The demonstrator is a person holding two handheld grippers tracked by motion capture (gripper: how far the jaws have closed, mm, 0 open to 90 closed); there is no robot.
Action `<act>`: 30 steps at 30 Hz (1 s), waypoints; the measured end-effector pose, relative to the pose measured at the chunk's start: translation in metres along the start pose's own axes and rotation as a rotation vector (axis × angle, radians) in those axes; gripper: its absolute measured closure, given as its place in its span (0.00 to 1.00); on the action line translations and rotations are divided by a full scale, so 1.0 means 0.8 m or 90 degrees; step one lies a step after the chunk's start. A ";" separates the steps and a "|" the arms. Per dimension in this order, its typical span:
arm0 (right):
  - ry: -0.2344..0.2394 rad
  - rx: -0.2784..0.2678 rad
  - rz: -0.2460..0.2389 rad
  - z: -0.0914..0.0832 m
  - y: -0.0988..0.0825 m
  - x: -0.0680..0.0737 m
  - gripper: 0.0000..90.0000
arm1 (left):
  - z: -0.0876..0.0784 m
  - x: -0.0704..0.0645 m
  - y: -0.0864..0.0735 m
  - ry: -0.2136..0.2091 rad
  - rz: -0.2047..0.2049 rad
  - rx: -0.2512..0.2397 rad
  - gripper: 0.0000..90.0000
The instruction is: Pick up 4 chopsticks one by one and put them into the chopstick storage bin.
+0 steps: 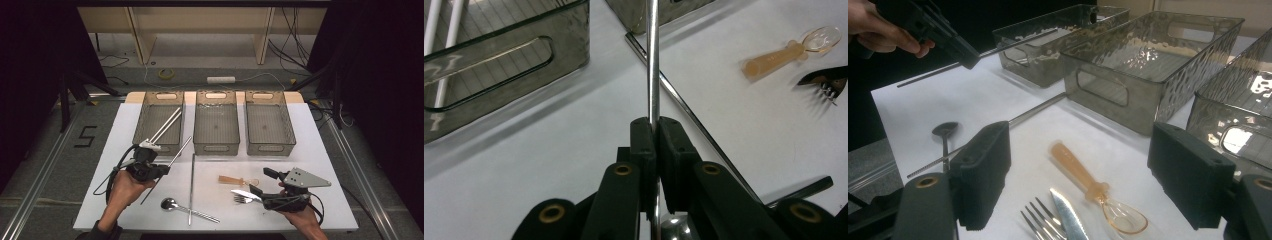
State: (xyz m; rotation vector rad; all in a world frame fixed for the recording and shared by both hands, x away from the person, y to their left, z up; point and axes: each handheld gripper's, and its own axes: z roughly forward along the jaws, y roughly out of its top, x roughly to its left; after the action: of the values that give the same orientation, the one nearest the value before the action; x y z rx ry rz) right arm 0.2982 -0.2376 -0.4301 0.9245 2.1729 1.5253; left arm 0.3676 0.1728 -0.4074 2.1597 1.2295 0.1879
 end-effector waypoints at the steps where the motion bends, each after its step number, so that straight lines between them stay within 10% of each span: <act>1: 0.000 -0.001 0.000 0.000 0.000 0.000 0.29 | -0.001 0.001 0.000 0.002 -0.001 -0.004 0.94; 30: -0.003 -0.002 0.001 -0.001 0.000 -0.001 0.29 | -0.018 0.049 0.039 0.010 -0.028 -0.060 0.94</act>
State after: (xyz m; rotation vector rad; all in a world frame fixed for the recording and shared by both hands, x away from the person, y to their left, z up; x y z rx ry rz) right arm 0.2986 -0.2388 -0.4303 0.9279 2.1662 1.5250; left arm 0.4054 0.1998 -0.3848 2.0529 1.2507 0.2402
